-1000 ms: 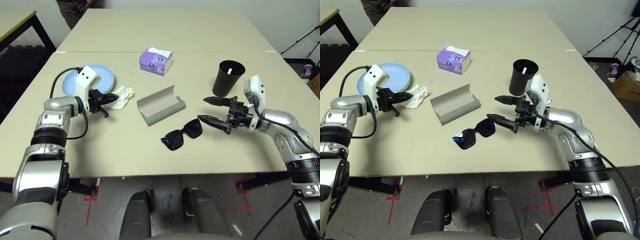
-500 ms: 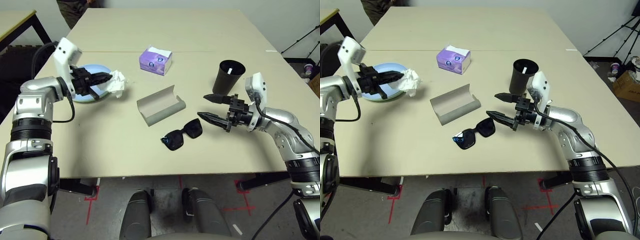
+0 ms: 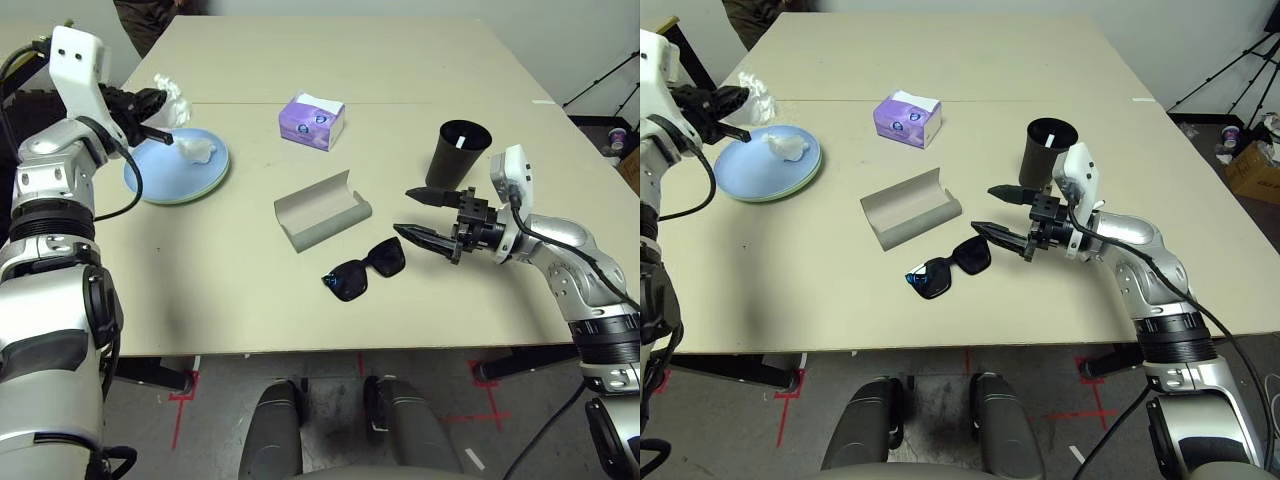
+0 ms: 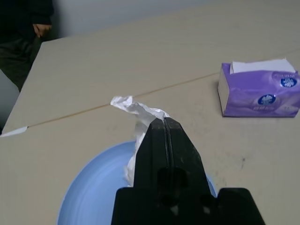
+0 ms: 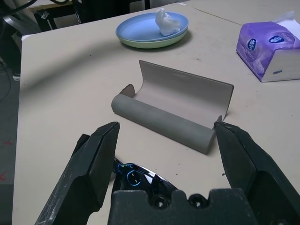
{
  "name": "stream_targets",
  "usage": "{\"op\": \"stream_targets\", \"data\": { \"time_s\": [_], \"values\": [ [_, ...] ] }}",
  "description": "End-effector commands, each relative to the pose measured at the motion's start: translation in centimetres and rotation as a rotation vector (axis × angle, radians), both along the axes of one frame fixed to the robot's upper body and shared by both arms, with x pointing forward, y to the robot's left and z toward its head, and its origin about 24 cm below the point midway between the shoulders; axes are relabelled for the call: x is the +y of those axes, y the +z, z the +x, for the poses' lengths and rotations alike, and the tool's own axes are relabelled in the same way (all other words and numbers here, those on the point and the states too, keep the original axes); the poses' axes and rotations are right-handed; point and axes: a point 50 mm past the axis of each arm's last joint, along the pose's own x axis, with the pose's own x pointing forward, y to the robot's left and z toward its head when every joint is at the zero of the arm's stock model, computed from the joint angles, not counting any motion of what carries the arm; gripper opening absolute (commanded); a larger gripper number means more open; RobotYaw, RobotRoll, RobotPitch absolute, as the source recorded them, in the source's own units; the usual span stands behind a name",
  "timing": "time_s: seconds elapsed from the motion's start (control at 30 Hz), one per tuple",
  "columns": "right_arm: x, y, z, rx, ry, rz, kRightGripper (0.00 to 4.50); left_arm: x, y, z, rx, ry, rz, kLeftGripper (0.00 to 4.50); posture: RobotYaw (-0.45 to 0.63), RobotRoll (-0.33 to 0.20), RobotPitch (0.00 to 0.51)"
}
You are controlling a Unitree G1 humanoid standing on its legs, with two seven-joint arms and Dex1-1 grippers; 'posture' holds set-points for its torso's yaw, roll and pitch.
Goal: Organize and tidy the items on the table.
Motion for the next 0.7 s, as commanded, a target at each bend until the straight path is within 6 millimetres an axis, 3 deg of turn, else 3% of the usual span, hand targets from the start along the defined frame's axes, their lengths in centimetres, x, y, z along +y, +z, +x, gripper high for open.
{"op": "stream_targets", "data": {
  "time_s": [0.03,0.13,0.37,0.7],
  "values": [
    [-0.2,0.4,-0.2,-0.024,-0.001,-0.004,4.50,0.0,-1.5,0.1,0.081,0.008,0.054,0.65,-0.01,0.000,0.131],
    [-0.2,0.5,-0.2,-0.029,0.000,-0.007,4.50,0.1,-2.3,0.0,0.101,0.011,0.051,1.70,-0.01,0.000,0.130],
    [0.0,0.5,-0.2,-0.030,0.005,-0.003,4.50,0.3,-2.1,-0.1,0.092,0.016,0.058,4.34,0.00,0.000,0.129],
    [0.1,0.5,-0.1,-0.034,0.009,0.000,4.50,0.1,-0.8,-0.1,0.061,-0.007,0.067,4.45,0.00,0.000,0.127]
  ]
}}
